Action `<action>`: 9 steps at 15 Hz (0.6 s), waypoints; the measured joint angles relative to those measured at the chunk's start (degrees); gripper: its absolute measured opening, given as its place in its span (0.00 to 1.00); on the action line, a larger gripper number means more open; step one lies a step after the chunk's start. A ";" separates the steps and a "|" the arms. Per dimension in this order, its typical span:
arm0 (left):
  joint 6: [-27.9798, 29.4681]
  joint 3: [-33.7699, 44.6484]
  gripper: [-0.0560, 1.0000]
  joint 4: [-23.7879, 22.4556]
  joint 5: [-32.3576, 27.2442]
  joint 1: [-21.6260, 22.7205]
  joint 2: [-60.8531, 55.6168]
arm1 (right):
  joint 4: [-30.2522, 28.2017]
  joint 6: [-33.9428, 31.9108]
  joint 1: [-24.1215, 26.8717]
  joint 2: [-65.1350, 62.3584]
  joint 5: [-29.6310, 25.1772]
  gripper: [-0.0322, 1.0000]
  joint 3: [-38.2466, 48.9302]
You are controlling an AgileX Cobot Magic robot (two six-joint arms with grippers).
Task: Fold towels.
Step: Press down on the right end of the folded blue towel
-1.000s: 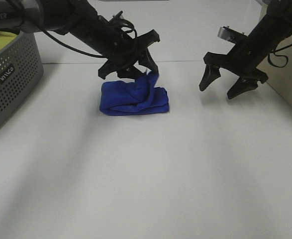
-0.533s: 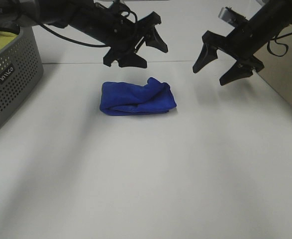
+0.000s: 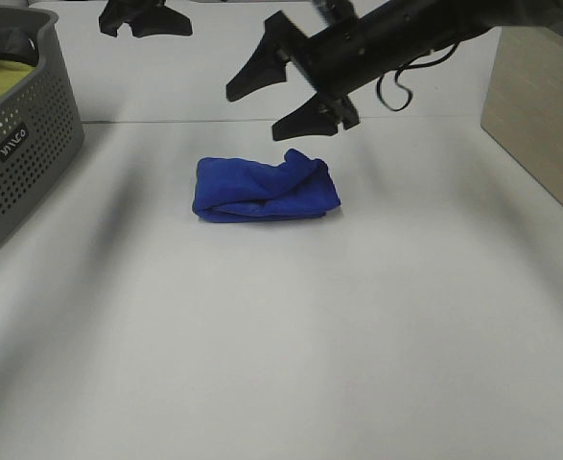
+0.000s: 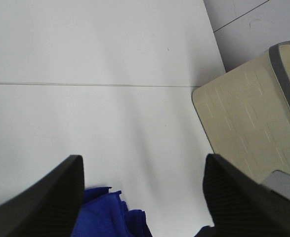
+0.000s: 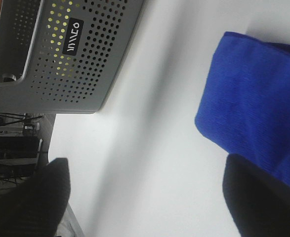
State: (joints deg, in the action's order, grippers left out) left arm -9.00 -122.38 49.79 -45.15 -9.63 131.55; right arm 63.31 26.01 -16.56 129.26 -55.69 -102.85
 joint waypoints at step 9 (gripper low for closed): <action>-0.17 0.00 0.67 -5.10 -3.67 0.11 -0.17 | 1.95 1.66 3.90 7.33 3.32 0.80 0.00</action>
State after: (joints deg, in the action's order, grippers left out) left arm -9.17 -122.38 44.69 -48.82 -9.51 131.38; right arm 65.26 27.67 -12.66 136.59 -52.37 -102.85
